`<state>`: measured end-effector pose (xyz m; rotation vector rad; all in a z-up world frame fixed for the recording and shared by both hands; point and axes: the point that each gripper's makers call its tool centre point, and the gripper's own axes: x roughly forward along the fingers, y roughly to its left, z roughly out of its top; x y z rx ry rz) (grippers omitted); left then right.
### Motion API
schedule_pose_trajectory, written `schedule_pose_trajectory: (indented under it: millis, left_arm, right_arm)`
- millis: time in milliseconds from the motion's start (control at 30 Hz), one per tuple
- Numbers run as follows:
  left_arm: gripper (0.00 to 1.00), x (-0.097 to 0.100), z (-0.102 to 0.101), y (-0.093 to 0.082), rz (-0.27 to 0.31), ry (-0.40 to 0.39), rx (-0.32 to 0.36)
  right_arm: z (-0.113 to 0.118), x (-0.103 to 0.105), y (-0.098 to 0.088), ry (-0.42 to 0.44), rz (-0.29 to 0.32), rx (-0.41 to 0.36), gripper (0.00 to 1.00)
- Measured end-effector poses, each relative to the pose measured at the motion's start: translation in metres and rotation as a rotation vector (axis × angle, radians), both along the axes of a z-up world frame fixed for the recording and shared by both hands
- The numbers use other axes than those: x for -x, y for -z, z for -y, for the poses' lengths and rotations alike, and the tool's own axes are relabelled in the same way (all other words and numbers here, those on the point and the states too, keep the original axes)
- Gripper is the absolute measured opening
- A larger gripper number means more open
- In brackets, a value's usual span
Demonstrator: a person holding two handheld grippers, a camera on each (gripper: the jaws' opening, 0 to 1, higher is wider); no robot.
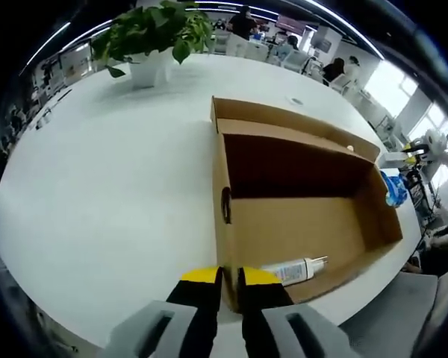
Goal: Operate the shoe box by opening the lid, removing the specified soft item, and placing it in the target area until the item is outside and the box remains undamaged.
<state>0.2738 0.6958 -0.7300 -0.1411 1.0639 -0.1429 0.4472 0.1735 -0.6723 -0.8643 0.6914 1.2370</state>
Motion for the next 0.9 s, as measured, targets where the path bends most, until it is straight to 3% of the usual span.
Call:
schedule_pose_trajectory:
  millis: [367, 500, 900]
  left_arm:
    - [0.09, 0.000, -0.001, 0.000, -0.008, -0.001, -0.011]
    - [0.09, 0.000, 0.000, 0.000, -0.009, -0.001, -0.011]
    - [0.09, -0.001, 0.000, 0.001, -0.010, 0.011, -0.019]
  right_arm:
    - [0.013, -0.006, 0.023, -0.016, -0.029, 0.044, 0.16]
    - [0.028, -0.006, 0.033, -0.041, -0.024, 0.113, 0.16]
    - [0.052, -0.005, 0.050, -0.049, -0.030, 0.209, 0.16]
